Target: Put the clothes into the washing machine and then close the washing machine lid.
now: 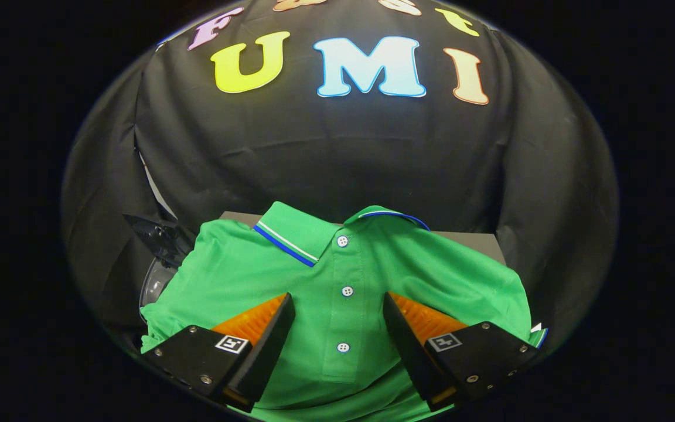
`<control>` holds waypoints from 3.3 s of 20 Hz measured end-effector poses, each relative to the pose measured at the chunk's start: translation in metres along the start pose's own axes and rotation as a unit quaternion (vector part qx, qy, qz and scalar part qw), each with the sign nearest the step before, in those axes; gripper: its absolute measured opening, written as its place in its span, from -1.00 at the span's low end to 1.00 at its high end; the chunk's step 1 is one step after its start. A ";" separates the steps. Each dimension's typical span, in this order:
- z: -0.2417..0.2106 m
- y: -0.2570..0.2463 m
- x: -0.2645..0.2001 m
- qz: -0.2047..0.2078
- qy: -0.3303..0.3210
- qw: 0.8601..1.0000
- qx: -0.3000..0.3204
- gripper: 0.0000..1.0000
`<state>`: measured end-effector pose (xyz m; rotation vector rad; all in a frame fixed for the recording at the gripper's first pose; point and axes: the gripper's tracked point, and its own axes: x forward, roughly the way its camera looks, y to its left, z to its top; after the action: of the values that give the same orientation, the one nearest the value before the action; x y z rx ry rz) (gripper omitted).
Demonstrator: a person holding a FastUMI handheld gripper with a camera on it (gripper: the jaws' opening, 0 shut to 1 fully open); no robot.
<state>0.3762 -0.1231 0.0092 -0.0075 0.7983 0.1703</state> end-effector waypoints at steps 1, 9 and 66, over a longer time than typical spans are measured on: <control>0.000 0.001 0.000 0.002 0.001 1.000 -0.001 0.86; -0.001 0.004 -0.005 0.018 0.022 0.998 0.063 -0.30; 0.045 0.378 -0.057 0.254 -0.101 0.958 0.088 -1.00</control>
<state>0.3112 0.2445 0.1031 0.3818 0.5946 0.5759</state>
